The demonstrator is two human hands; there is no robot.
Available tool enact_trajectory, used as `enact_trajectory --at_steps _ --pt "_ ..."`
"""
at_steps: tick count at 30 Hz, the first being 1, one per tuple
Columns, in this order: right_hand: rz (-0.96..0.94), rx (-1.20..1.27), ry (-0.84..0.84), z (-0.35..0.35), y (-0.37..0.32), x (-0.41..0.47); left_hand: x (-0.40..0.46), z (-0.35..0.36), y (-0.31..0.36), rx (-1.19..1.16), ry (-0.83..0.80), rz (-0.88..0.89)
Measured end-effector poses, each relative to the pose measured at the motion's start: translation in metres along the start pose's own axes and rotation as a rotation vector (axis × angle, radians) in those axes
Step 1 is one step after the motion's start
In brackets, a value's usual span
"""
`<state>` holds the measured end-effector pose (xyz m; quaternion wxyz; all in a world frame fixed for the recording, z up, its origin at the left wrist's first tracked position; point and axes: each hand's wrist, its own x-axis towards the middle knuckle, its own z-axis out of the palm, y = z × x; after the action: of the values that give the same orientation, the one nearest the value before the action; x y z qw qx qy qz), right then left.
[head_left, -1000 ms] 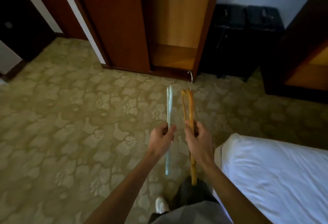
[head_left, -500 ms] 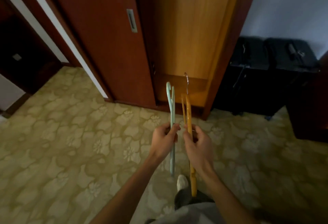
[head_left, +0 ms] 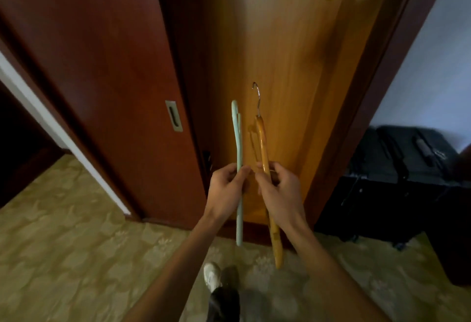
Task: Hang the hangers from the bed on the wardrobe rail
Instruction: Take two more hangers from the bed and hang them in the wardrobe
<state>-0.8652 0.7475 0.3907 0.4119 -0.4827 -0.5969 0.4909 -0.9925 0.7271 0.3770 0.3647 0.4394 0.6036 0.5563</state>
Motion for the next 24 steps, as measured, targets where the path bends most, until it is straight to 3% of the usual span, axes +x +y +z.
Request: enact_trajectory --at_steps 12,24 --pt "-0.142 0.040 0.086 0.082 -0.131 0.286 0.309 -0.060 0.118 -0.050 -0.066 0.210" --pt "-0.323 0.038 0.374 0.066 -0.285 0.474 0.495 -0.050 0.274 -0.154 -0.065 0.331"
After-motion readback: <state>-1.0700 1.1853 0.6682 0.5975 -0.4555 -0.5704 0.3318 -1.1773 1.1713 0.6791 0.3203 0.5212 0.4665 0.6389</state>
